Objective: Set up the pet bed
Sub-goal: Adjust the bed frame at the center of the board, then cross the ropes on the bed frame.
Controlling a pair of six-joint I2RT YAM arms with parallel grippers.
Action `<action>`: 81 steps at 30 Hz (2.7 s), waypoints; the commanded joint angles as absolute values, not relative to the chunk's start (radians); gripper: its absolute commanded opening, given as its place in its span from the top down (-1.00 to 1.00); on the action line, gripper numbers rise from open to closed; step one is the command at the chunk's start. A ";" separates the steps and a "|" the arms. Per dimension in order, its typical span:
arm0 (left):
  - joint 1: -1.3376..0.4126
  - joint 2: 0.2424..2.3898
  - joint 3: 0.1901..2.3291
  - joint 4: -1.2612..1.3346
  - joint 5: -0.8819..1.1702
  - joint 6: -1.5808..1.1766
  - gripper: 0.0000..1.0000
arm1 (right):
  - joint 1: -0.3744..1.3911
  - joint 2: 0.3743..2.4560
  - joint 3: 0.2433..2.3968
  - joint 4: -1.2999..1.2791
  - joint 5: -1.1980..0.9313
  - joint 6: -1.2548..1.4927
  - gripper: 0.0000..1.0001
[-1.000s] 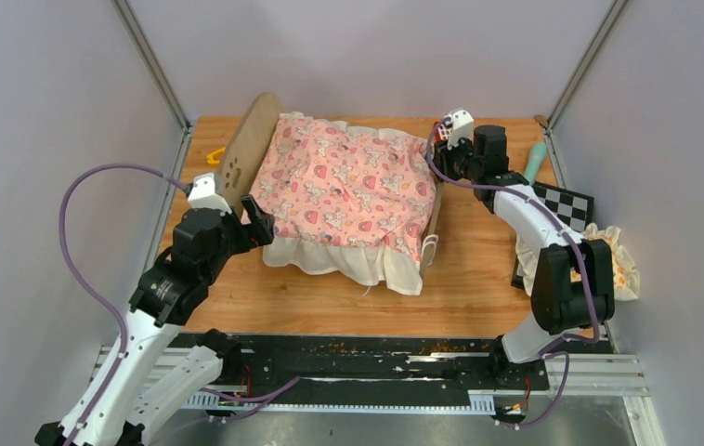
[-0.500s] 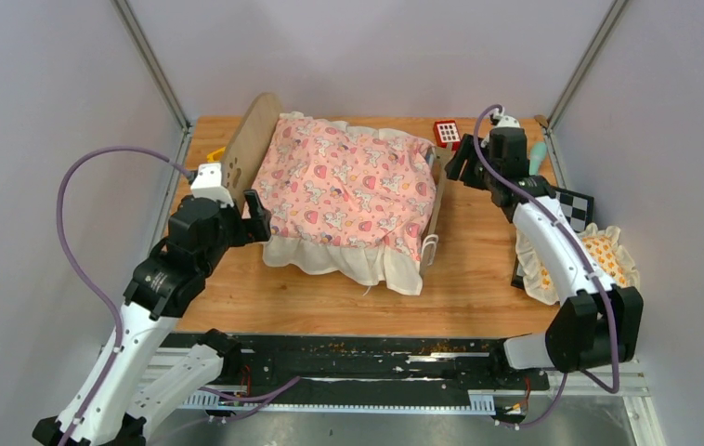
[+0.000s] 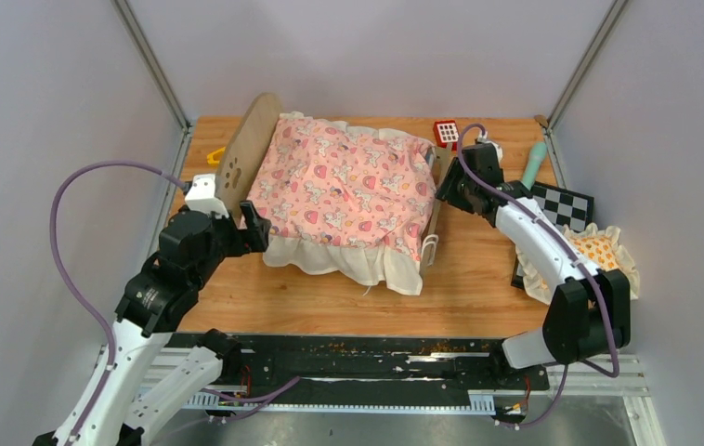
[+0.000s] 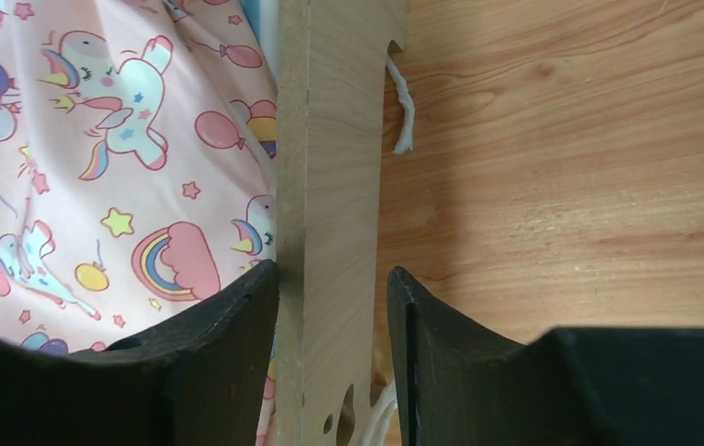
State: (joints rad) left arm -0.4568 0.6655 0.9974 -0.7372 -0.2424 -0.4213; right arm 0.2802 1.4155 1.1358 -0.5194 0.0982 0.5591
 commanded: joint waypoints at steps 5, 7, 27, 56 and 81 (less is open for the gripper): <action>-0.457 0.655 0.968 -0.701 -0.203 -0.464 -1.00 | 0.334 1.574 1.226 -0.558 0.197 0.546 0.17; -0.457 0.659 0.969 -0.698 -0.191 -0.459 -1.00 | 0.348 1.608 1.258 -0.579 0.214 0.537 0.36; -0.457 0.624 0.969 -0.725 -0.161 -0.337 -1.00 | 0.251 1.535 1.240 -0.480 0.029 0.168 1.00; -1.053 1.290 1.260 -0.357 -0.338 -0.330 -0.94 | 0.234 1.007 1.056 -0.562 0.114 0.276 -0.31; -1.118 1.843 1.607 -0.420 -0.464 -0.383 -0.13 | 0.232 0.662 0.846 -0.661 0.030 0.269 -0.32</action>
